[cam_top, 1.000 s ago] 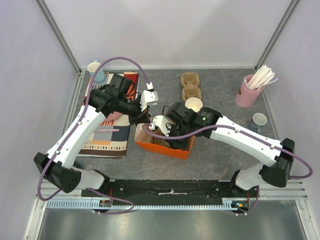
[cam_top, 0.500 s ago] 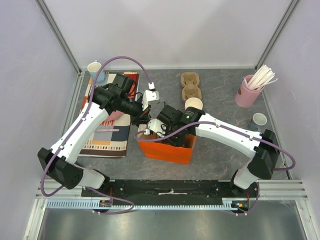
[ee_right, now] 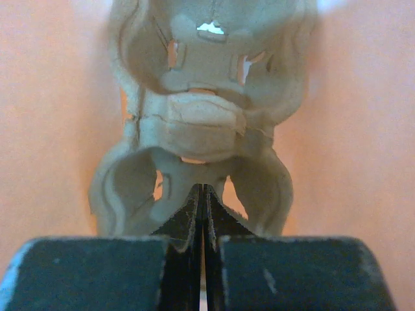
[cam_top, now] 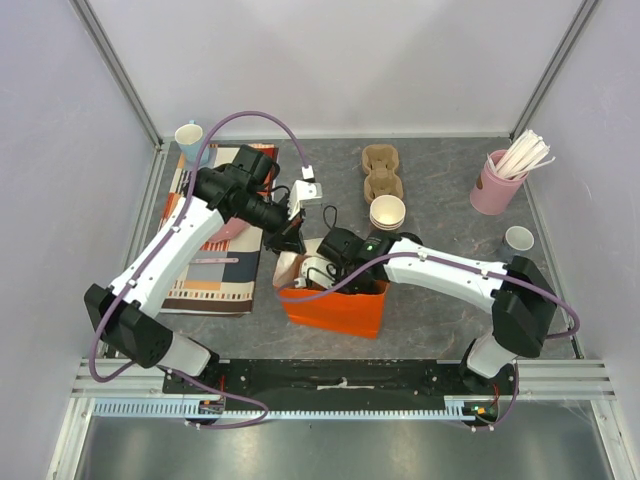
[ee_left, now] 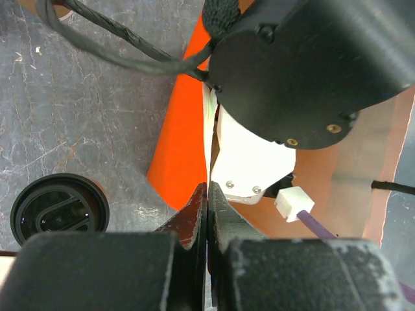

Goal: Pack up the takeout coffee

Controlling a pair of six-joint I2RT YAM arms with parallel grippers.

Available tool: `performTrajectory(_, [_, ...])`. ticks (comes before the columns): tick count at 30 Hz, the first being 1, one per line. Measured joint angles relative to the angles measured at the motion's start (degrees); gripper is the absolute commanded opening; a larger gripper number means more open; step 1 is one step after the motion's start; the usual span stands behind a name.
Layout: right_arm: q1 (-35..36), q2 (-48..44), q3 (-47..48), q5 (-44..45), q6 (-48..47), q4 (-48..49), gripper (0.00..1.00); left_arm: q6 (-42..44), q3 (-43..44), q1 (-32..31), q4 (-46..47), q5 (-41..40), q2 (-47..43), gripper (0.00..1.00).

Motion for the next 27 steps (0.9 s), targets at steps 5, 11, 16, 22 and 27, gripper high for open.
performTrajectory(5, [-0.11,1.42,-1.75,-0.39,0.02,4.28,0.01,0.28,0.9,0.0,-0.55,0.11,0.9,0.02])
performTrajectory(11, [-0.24,4.13,-1.95,-0.46,0.07,8.57,0.01,0.57,1.55,0.02,-1.66,0.04,1.6,0.02])
performTrajectory(16, [-0.26,4.35,-1.66,-0.31,0.02,8.55,0.03,0.61,1.7,0.02,-1.9,0.07,1.88,0.02])
performTrajectory(22, [0.46,3.58,3.87,0.22,0.02,4.42,0.13,0.59,2.99,0.15,-1.25,0.68,1.88,0.02])
performTrajectory(27, [0.7,1.7,5.11,1.11,0.17,1.6,0.22,0.57,4.5,0.09,-1.11,3.02,1.62,0.02])
